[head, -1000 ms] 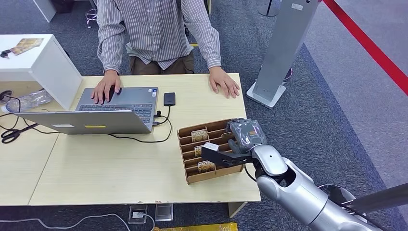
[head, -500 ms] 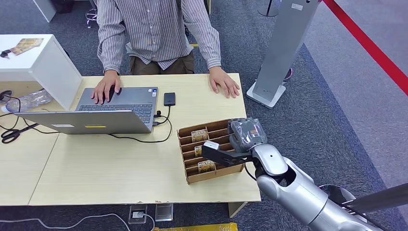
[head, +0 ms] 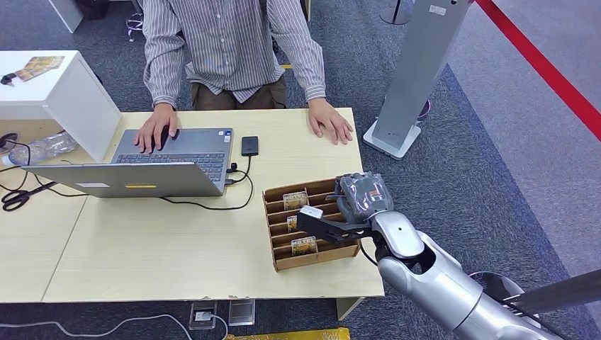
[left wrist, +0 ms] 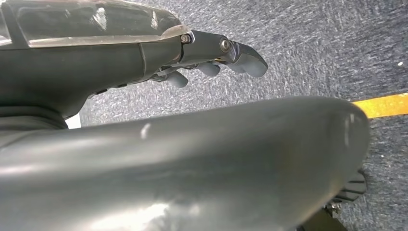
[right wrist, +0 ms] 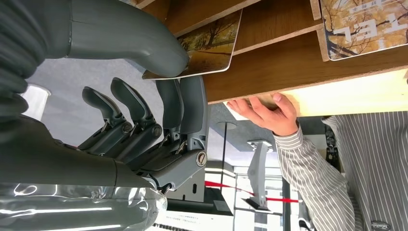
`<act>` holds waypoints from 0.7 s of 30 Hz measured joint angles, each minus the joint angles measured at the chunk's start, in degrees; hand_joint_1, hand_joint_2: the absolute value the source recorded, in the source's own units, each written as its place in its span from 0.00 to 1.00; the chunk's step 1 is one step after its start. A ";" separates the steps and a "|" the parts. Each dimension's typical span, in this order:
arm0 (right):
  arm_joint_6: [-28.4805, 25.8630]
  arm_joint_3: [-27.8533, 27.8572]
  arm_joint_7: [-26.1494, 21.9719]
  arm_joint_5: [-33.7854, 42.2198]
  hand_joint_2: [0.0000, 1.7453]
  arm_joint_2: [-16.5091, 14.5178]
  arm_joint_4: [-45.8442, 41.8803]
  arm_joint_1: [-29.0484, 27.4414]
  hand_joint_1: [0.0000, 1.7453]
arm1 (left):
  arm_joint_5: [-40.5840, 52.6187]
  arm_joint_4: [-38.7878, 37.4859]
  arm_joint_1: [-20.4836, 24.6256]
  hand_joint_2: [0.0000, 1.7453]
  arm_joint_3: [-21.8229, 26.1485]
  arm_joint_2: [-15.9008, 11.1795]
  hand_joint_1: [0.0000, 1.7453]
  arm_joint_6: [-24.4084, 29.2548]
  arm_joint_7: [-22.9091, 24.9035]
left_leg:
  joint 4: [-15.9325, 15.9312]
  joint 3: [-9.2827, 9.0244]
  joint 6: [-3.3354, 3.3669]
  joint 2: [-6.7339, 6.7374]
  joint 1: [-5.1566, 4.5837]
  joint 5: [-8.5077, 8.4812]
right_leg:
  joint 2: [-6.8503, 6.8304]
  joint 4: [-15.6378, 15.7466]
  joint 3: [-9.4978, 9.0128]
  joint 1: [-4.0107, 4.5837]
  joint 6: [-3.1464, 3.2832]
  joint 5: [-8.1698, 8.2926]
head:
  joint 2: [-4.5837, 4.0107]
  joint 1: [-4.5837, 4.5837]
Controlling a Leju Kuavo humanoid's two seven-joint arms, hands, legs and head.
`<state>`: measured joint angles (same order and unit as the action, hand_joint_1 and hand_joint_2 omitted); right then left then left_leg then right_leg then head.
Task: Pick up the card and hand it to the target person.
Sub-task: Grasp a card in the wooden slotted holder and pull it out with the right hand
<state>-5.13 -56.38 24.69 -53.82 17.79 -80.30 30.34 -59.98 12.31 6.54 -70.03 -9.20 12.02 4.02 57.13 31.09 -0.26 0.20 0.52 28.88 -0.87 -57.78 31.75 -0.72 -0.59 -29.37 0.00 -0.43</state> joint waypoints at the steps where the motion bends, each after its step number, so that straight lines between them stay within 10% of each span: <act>1: -0.09 0.06 -0.04 0.01 1.00 0.00 0.00 -0.05 0.94 | -0.02 0.00 0.00 0.00 0.00 0.00 0.00 0.02 -0.15 | 0.00 0.00 0.00 0.00 0.00 0.00 | 0.00 0.00 0.00 0.00 0.00 0.00 | 0.00 0.01; 14: -4.01 2.04 -2.35 4.19 1.00 0.17 -2.17 -0.51 0.94 | -0.31 0.00 -0.04 0.00 0.00 0.00 0.00 0.62 0.35 | 0.00 -0.01 0.00 0.00 0.00 0.00 | 0.01 0.00 0.01 0.00 0.00 0.00 | 0.00 0.01; 21: 2.56 6.40 -2.79 17.47 1.00 2.74 -10.92 1.21 0.94 | -0.48 0.00 -0.15 0.00 0.02 -0.24 0.00 0.45 0.40 | 0.01 -0.02 0.01 0.01 0.00 -0.01 | 0.01 0.00 0.00 0.00 0.00 0.02 | 0.01 0.04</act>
<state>-2.57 -49.98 21.90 -36.35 20.53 -91.22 31.54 -60.46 12.31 6.38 -70.01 -9.44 12.47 4.43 57.14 31.07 -0.26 0.20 0.52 28.87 -0.86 -57.78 31.75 -0.73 -0.59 -29.35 0.01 -0.39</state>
